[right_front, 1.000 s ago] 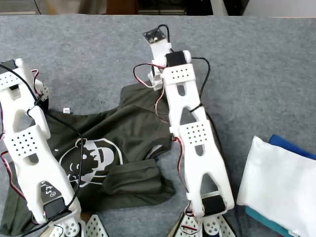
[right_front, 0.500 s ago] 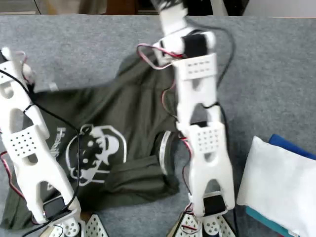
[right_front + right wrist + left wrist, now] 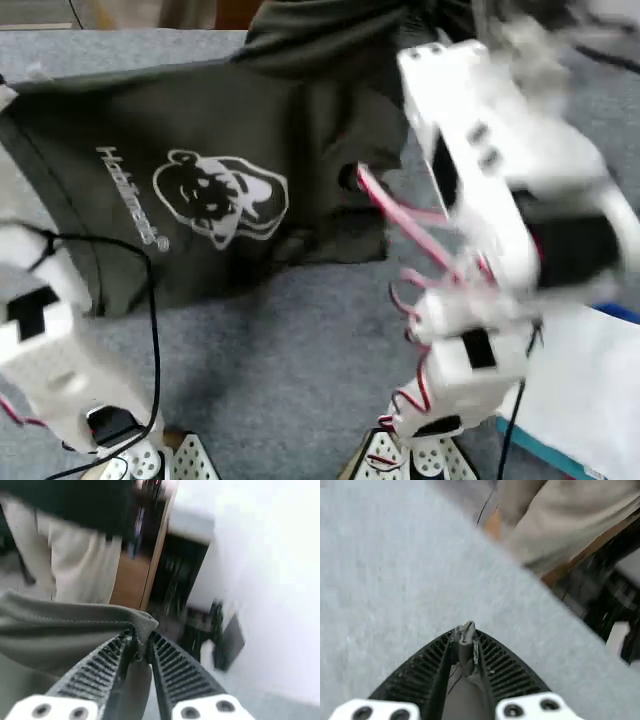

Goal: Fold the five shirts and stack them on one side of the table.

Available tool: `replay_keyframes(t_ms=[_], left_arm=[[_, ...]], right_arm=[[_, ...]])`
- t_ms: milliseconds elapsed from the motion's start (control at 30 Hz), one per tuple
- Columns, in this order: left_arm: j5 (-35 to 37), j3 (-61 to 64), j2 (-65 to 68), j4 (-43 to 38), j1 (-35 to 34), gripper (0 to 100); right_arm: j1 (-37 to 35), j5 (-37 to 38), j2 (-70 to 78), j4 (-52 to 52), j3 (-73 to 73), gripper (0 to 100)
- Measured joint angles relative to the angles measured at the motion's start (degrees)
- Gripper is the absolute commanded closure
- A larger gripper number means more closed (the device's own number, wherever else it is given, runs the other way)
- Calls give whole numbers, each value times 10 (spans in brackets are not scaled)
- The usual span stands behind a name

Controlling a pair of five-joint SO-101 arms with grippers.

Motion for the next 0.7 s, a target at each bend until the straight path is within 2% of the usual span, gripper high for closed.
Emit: replay_keyframes(t_ms=[167,533,700], left_arm=[[-49,-7,-127,1,33,981],[-78,-10,-285,1,48,981],[-104,83,-334,1,48,981]], right_arm=[[5,0,-78,0,-11,995],[5,0,-190,-16,-18,995],[5,0,-197,-84,-20,995]])
